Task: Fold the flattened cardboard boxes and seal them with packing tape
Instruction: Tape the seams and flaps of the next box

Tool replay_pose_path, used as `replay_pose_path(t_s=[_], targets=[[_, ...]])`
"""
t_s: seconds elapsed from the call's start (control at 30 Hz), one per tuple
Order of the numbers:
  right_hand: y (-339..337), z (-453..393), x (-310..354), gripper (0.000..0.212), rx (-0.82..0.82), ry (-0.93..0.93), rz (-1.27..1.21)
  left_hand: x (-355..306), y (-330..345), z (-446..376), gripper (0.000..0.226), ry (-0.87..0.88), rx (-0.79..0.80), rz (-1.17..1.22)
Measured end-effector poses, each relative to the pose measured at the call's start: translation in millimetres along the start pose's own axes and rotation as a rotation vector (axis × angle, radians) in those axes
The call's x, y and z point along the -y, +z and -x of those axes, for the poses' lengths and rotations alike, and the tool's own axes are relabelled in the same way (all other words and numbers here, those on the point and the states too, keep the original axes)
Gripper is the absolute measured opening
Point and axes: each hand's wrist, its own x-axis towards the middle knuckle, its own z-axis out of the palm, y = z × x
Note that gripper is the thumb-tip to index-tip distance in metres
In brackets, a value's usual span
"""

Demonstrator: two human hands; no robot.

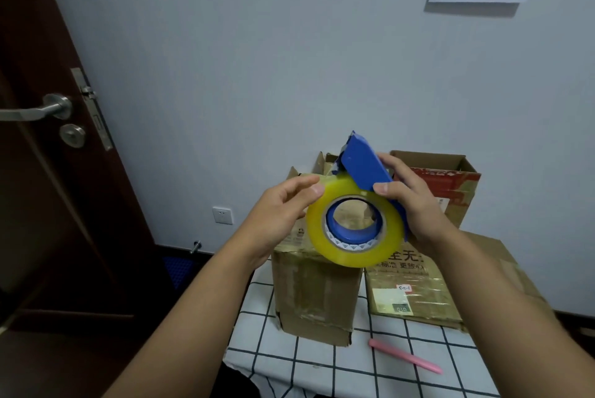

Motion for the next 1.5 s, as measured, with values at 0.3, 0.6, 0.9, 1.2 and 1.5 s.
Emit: replay_pose_path(t_s=[0.3,0.6,0.9,1.2,1.5], targets=[[-4,-6,0,0.064,0.064,-0.002,-0.035,-15,-4,-10,0.031,0.031,0.008,-0.025],[-5,-5,-1,0.072,0.148,0.013,-0.025,-19,-10,-13,0.017,-0.128,0.075,0.048],[-5,-1,6,0.072,0.169,-0.025,0.156,-27,-17,-16,0.012,-0.096,0.092,0.067],[-2,5,42,0.077,0.239,-0.287,0.8,-37,-35,-21,0.012,-0.126,0.037,0.087],[1,5,29,0.075,0.339,-0.352,1.113,-14,-32,-20,0.023,-0.323,0.118,0.066]])
